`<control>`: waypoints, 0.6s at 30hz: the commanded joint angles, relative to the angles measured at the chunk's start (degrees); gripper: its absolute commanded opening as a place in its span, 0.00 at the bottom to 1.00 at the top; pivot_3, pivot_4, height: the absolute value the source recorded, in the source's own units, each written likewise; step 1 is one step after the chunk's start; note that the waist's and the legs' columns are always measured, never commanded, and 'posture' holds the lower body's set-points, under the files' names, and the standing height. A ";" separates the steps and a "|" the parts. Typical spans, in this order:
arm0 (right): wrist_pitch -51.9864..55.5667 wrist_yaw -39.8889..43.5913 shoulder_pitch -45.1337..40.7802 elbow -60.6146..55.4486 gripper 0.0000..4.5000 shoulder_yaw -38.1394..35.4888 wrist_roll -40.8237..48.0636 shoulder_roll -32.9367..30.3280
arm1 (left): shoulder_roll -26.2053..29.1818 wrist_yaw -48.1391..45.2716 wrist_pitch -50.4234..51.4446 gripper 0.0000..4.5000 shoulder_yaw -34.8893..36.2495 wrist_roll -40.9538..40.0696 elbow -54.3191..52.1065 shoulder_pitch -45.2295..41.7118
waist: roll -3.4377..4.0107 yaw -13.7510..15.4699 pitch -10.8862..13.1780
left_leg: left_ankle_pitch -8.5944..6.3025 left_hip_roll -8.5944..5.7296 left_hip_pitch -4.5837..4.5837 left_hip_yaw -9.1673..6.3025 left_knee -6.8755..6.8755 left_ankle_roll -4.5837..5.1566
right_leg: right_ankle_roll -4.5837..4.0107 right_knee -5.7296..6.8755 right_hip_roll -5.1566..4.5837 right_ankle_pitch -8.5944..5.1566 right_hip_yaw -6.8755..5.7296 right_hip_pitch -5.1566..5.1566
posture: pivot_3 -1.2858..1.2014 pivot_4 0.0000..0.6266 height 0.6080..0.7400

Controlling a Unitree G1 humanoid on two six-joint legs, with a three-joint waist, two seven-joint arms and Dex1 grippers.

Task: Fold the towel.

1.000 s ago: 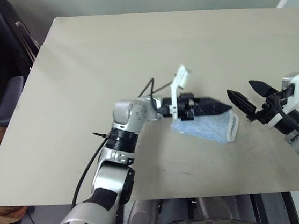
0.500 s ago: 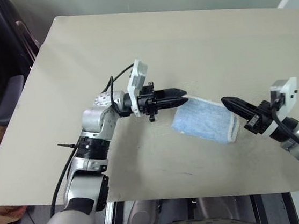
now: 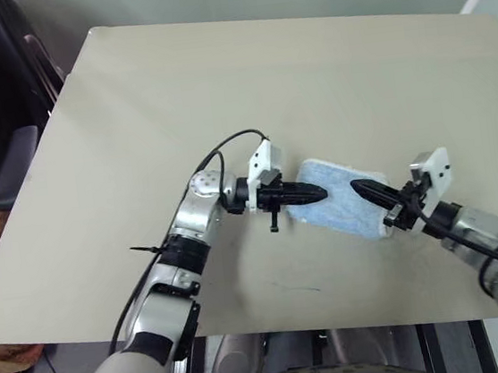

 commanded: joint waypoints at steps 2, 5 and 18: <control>-9.96 4.21 0.57 9.19 0.00 2.14 -5.91 3.14 | -2.42 0.99 -5.58 0.05 -0.61 3.52 8.35 -1.50 | 0.14 -0.06 0.05 | -0.18 0.00 -0.06 0.01 0.18 0.20 | 0.03 0.02 -0.01 0.04 -0.01 -0.02 | 0.52 0.24 0.95; -14.42 5.53 0.05 15.66 0.00 3.14 -9.05 4.42 | -2.67 1.51 -8.67 0.05 -0.27 5.30 13.45 -1.68 | 0.19 -0.27 0.00 | -0.23 -0.01 -0.04 0.05 0.35 0.08 | -0.01 0.01 0.00 0.11 -0.05 0.01 | 0.52 0.24 0.95; -14.02 8.77 -1.61 18.02 0.00 3.85 -10.01 3.00 | -3.18 1.06 -11.83 0.05 2.20 5.52 15.64 -1.67 | 0.32 -0.65 -0.17 | -0.96 0.00 1.02 0.03 0.36 -0.09 | -0.49 -0.05 0.04 -0.19 -0.01 1.13 | 0.52 0.24 0.95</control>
